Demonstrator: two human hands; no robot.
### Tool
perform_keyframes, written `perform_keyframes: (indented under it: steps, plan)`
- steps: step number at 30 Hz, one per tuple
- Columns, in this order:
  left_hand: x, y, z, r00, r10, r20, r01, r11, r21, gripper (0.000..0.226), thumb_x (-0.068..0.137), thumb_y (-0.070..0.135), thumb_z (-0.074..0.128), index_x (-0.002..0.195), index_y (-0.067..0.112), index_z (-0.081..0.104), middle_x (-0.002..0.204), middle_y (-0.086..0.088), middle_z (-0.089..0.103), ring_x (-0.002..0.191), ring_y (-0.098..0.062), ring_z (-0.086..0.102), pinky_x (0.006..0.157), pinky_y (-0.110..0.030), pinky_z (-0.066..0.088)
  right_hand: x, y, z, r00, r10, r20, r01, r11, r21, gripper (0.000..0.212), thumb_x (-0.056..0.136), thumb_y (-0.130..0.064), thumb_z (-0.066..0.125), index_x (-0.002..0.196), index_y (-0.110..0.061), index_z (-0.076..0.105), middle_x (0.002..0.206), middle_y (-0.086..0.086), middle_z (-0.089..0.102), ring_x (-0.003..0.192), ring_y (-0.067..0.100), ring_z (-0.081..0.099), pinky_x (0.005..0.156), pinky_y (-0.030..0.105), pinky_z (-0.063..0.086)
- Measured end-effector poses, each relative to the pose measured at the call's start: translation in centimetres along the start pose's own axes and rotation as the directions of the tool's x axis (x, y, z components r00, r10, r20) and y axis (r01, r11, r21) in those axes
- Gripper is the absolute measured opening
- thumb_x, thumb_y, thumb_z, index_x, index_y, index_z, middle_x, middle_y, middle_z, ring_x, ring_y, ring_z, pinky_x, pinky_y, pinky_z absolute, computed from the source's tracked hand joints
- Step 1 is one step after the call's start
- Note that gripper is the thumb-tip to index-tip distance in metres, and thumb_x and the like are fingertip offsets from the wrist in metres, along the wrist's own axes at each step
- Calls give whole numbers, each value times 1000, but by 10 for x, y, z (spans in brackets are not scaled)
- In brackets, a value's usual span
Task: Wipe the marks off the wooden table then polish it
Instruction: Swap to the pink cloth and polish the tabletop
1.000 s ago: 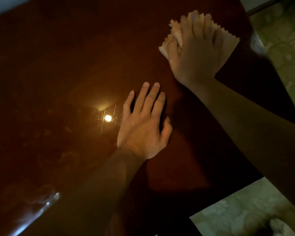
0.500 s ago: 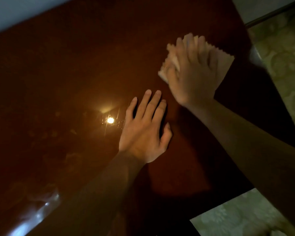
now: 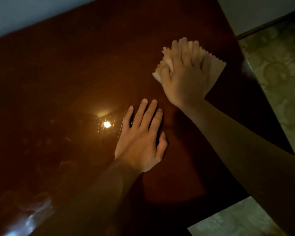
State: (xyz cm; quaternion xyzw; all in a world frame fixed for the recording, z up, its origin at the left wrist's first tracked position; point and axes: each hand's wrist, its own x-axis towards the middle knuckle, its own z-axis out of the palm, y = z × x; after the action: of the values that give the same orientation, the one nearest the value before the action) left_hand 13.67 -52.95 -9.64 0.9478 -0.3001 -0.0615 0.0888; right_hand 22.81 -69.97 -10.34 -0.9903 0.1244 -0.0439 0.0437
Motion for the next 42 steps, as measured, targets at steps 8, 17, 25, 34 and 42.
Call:
perform_keyframes:
  steps: [8,17,25,34,42]
  plan:
    - [-1,-1,2,1000,9,19,-9,1000,-5,62,101,44,32,153,10,34,162,-11,27,154,-27,9,122,-53,12,-15,-18,0,997,-71,-15,72,990,119,69,103,-49,32,159,-10,31,166,12,28,156,26,18,127,45,11]
    - [0,-2,-1,1000,-8,1,8,997,-82,60,100,44,37,149,10,42,158,-10,37,153,-26,15,122,-51,12,1,-39,1,989,-141,35,140,989,40,69,103,-51,27,160,-13,28,168,10,23,157,25,14,127,45,8]
    - [16,-47,-27,991,-76,-114,57,986,-158,45,92,35,46,129,12,58,144,-12,51,138,-27,40,109,-42,20,31,-24,2,999,25,26,-25,1000,-8,68,102,-53,29,159,-16,30,167,8,27,156,26,19,124,43,13]
    - [27,-150,-32,907,-414,-74,414,910,-10,65,104,49,14,157,12,20,166,-12,12,154,-26,3,121,-54,7,-8,-81,3,991,-124,50,125,992,-5,67,104,-47,28,160,-11,27,167,12,26,156,31,18,126,48,13]
    - [27,-152,-32,911,-408,-53,407,913,-25,63,104,46,16,157,13,20,166,-11,11,154,-26,1,122,-53,6,42,-92,10,964,-252,82,249,967,50,67,102,-50,22,158,-15,32,166,9,30,155,29,20,124,47,15]
